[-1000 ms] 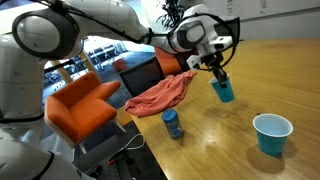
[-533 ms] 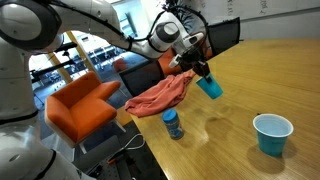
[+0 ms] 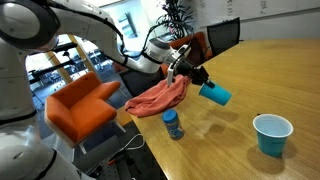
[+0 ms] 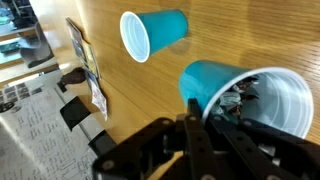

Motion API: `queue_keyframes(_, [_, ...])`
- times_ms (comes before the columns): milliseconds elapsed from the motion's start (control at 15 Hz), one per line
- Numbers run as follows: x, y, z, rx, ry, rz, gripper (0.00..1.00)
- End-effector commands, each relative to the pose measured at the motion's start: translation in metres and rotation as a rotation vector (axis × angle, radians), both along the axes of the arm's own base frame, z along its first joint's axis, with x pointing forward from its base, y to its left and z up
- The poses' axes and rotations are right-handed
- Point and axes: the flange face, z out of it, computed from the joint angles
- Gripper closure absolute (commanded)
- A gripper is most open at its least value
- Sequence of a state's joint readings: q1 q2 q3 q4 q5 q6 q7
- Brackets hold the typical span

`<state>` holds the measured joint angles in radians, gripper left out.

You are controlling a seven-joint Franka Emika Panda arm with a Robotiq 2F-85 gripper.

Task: Pour the contents of the cup on to the table

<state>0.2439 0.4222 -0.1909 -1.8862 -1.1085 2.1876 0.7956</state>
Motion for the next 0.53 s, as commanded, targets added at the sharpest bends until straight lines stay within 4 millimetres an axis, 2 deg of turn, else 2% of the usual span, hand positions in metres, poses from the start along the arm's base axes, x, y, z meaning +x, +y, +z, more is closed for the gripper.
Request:
queue_keyframes(0, [-0.022,0.012,-0.007,-0.160,-0.008,0.046,0.99])
queue_keyframes(467, [-0.041,0.052,-0.026,-0.372,0.020,0.119,0.99])
